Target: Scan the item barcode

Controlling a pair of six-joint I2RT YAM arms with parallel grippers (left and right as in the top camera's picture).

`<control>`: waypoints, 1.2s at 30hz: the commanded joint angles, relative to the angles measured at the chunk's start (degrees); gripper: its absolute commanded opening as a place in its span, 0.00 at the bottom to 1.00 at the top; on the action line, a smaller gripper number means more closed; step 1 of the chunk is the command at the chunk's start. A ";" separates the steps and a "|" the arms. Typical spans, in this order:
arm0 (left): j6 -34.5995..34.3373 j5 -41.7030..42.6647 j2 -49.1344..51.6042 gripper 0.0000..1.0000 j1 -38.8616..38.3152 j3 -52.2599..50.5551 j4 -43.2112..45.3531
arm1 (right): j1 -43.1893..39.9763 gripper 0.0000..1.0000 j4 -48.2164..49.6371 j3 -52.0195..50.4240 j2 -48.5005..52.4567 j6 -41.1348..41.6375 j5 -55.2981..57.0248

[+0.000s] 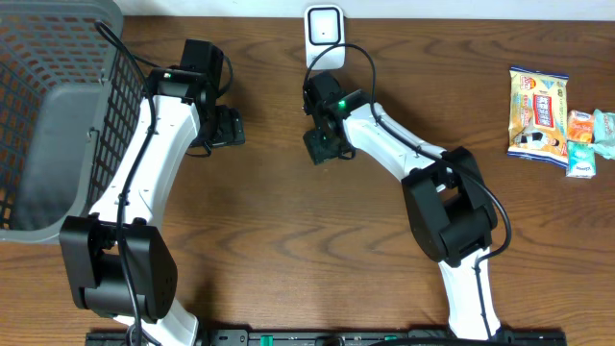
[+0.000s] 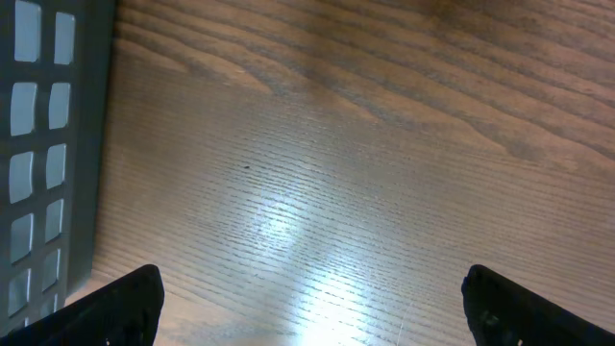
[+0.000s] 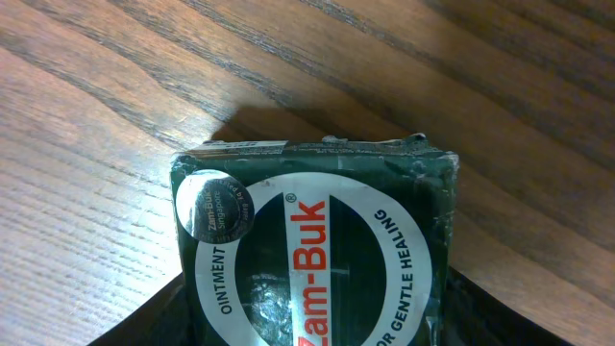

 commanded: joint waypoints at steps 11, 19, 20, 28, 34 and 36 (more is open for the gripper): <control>0.52 -0.70 -0.11 0.98 0.07 -0.11 -0.26 | -9.33 0.58 -0.94 -0.61 -1.66 -9.62 -34.10; 0.52 -0.72 -0.11 0.98 0.07 -0.11 -0.26 | -15.82 0.57 -1.25 -0.61 -1.66 -20.26 -60.00; 0.52 -0.72 -0.11 0.98 0.07 -0.11 -0.26 | -16.41 0.58 -1.22 -0.61 -1.66 -20.92 -62.38; 0.52 -0.70 -0.11 0.98 0.07 -0.11 -0.26 | -19.41 0.61 -1.25 -0.61 -1.66 -22.01 -81.18; 0.52 -0.70 -0.11 0.98 0.07 -0.11 -0.26 | -19.15 0.62 -1.25 -0.61 -1.66 -21.77 -87.23; 0.52 -0.72 -0.11 0.98 0.07 -0.11 -0.26 | -19.06 0.62 -1.22 -0.61 -1.66 -21.94 -87.23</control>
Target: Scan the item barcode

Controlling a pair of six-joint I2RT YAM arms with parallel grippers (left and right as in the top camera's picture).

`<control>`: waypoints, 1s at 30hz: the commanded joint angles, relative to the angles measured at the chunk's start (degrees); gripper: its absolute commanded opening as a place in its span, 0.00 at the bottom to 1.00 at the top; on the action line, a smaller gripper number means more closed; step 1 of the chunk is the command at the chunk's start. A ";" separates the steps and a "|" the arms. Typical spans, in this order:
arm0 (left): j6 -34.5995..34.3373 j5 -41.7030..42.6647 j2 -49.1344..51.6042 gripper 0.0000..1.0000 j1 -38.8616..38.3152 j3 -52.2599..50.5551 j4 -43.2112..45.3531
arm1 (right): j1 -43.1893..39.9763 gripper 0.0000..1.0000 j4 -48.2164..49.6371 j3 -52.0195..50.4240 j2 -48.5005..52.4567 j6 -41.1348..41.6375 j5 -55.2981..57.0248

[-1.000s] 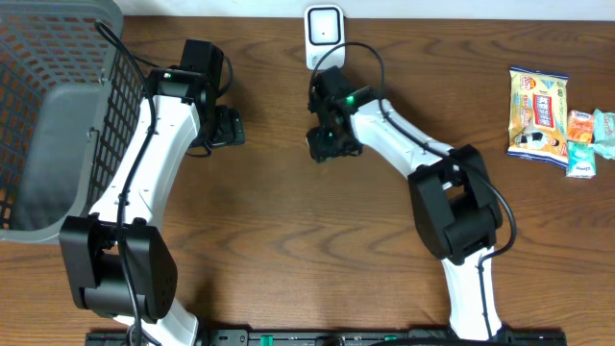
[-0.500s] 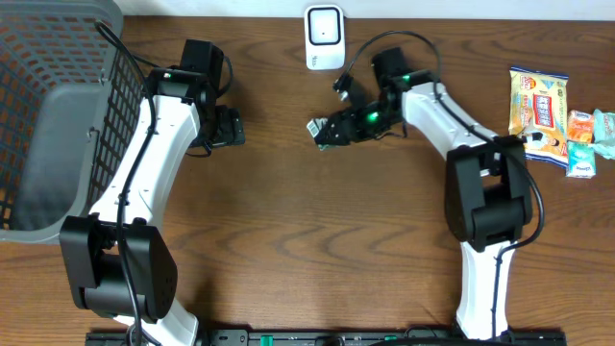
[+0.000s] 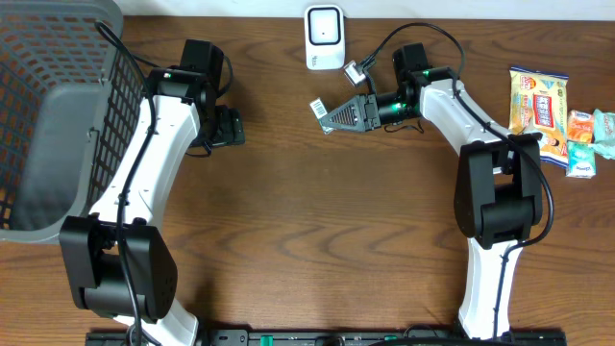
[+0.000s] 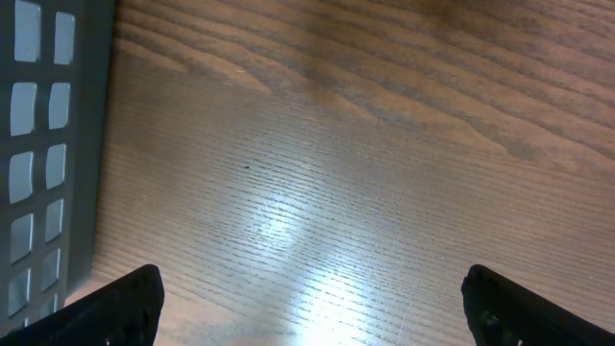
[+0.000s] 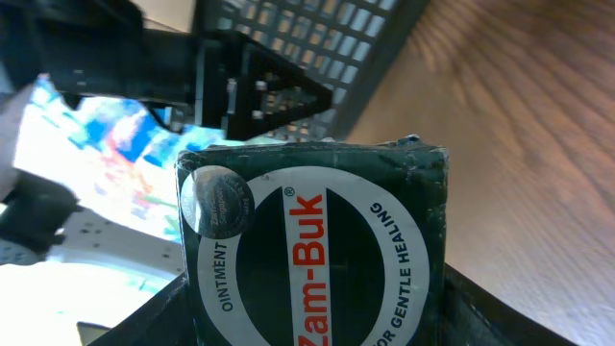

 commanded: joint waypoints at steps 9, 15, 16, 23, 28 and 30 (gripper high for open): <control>0.52 -0.72 -0.11 0.98 0.07 -0.11 -0.26 | 0.20 0.62 -0.02 -0.31 -1.33 -1.66 -5.64; 0.52 -0.72 -0.11 0.98 0.07 -0.11 -0.26 | 0.20 0.61 -0.04 -0.31 -1.33 -1.64 -4.96; 0.52 -0.74 -0.11 0.98 0.07 -0.11 -0.26 | 0.20 0.61 -0.04 -0.31 -1.33 -1.66 -4.70; 0.52 -0.74 -0.11 0.98 0.07 -0.11 -0.26 | 0.20 0.61 -0.04 -0.31 -1.33 -1.64 -3.37; 0.52 -0.74 -0.11 0.98 0.07 -0.11 -0.26 | 0.20 0.61 -0.07 -0.31 -1.33 -1.64 -2.01; 0.52 -0.72 -0.11 0.98 0.07 -0.11 -0.26 | 0.22 0.62 -0.07 -0.31 -1.33 -1.64 -1.77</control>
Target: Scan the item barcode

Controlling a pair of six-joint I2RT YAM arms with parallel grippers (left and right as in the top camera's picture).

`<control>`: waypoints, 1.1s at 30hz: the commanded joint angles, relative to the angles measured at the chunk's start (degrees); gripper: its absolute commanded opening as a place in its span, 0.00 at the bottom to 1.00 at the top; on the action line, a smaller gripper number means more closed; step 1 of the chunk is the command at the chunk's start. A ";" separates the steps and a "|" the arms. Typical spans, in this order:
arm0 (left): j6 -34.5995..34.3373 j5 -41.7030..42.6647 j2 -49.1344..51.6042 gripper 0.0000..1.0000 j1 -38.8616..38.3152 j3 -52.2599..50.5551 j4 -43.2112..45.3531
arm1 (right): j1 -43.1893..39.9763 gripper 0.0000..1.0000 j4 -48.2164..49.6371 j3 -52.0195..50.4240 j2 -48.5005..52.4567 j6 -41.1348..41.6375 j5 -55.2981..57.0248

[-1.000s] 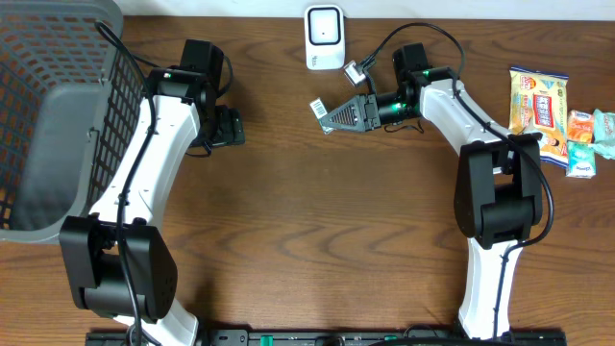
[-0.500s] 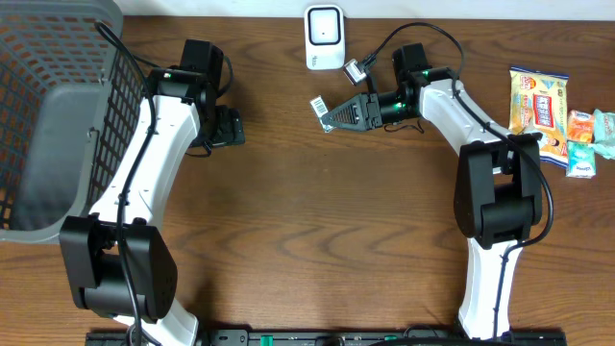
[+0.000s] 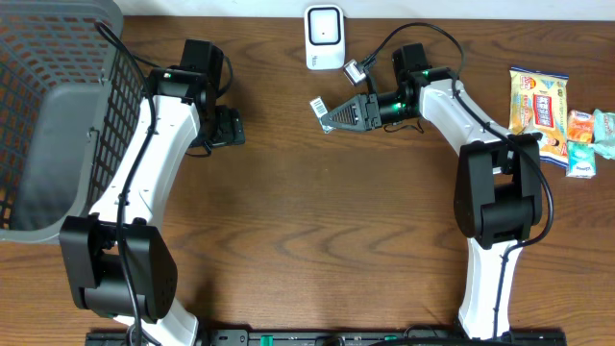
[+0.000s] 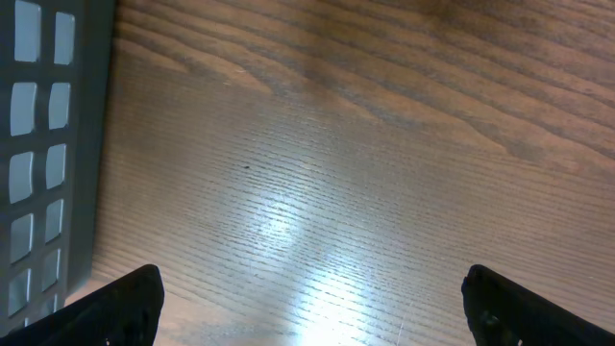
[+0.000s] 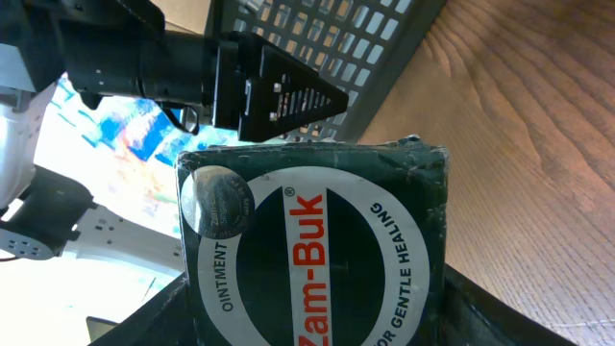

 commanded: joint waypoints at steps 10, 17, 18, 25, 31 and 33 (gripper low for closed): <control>0.52 -0.70 -0.11 0.98 0.07 -0.11 -0.26 | 1.55 0.62 -0.11 -0.33 -1.31 -1.20 7.72; 0.52 -0.70 -0.11 0.98 0.07 -0.11 -0.26 | 3.50 0.62 -3.08 -0.31 -1.31 -1.20 29.70; 0.50 -0.70 -0.11 0.98 0.07 -0.11 -0.26 | 3.78 0.62 -3.26 -0.33 -1.31 -1.11 36.11; 0.52 -0.72 -0.11 0.98 0.07 -0.11 -0.26 | 5.88 0.68 -5.92 -0.33 -1.31 3.67 68.22; 0.52 -0.70 -0.11 0.98 0.07 -0.11 -0.26 | 6.12 0.78 -9.44 1.29 -1.44 10.73 73.16; 0.52 -0.70 -0.11 0.98 0.07 -0.11 -0.26 | 6.01 0.81 -12.28 3.19 -1.44 14.40 72.96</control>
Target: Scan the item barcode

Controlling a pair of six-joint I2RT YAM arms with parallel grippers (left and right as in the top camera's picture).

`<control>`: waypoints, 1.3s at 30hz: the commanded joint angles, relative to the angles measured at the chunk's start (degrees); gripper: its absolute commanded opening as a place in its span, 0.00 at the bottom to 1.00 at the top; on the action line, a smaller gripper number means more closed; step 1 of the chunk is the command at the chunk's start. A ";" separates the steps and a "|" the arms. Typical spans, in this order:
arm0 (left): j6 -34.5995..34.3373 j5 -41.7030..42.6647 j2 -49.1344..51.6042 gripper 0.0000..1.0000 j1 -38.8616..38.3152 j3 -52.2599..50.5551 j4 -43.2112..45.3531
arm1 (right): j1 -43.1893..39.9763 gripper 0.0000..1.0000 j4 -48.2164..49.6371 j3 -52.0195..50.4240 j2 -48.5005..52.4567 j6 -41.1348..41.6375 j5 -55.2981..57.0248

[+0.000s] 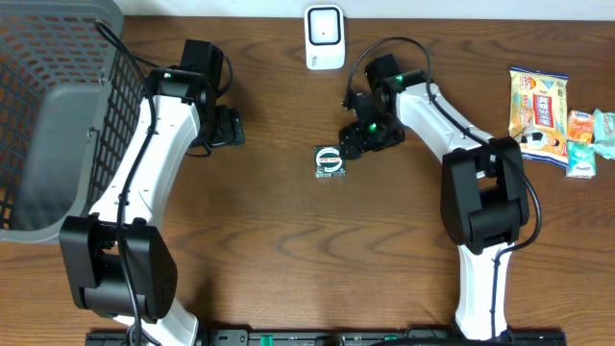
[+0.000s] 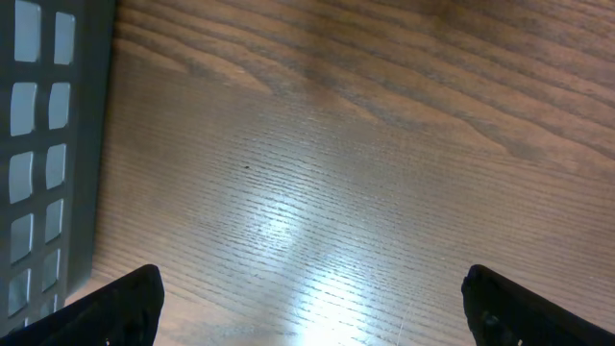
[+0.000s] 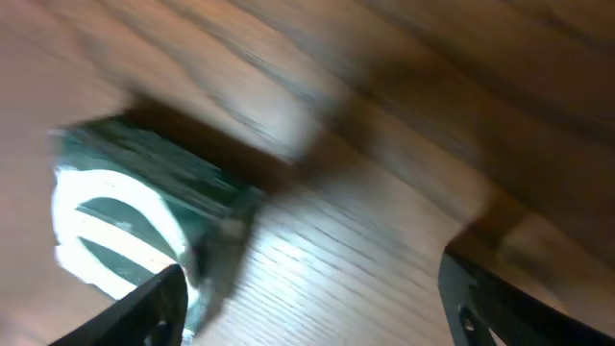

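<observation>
The dark green Zam-Buk ointment box (image 1: 330, 160) lies on the table with its round white label up. It shows blurred at the left of the right wrist view (image 3: 135, 226). My right gripper (image 1: 352, 142) is open just right of and behind the box, with nothing between its fingers (image 3: 312, 322). The white barcode scanner (image 1: 325, 37) stands at the table's far edge. My left gripper (image 1: 224, 127) is open over bare wood (image 2: 312, 327), left of the box.
A grey mesh basket (image 1: 48, 106) fills the far left; its wall shows in the left wrist view (image 2: 43, 144). Snack packets (image 1: 538, 111) and small sachets (image 1: 588, 142) lie at the far right. Wooden tabletop (image 1: 307, 250) spreads in front.
My right gripper, then shut on the box and holding it up sideways near the scanner, is now open. The box lies label-up on the table beside it. The left arm has not moved.
At first my right gripper was shut on the box low over the table in front of the scanner. Then it held the box turned sideways to the right of the scanner, and held it there again. Now the box rests on the table, let go.
</observation>
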 commanded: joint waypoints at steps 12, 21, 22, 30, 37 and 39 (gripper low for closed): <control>0.52 -0.70 -0.11 0.98 0.07 -0.11 -0.26 | 3.65 0.88 -10.23 10.25 -1.03 12.85 -1.49; 0.52 -0.70 -0.11 0.98 0.07 -0.11 -0.26 | 10.14 0.99 -9.79 10.25 -1.03 25.51 12.35; 0.52 -0.70 -0.11 0.98 0.07 -0.11 -0.26 | 10.64 0.99 -9.42 10.25 -1.03 26.45 13.07; 0.52 -0.70 -0.11 0.98 0.07 -0.11 -0.26 | 12.63 0.99 -8.07 10.23 -1.03 26.99 12.31; 0.52 -0.70 -0.11 0.98 0.07 -0.11 -0.26 | 14.93 0.99 -7.41 10.14 -1.03 26.99 12.37; 0.52 -0.70 -0.11 0.98 0.07 -0.11 -0.26 | 15.52 0.99 -6.78 10.14 -1.03 27.02 12.33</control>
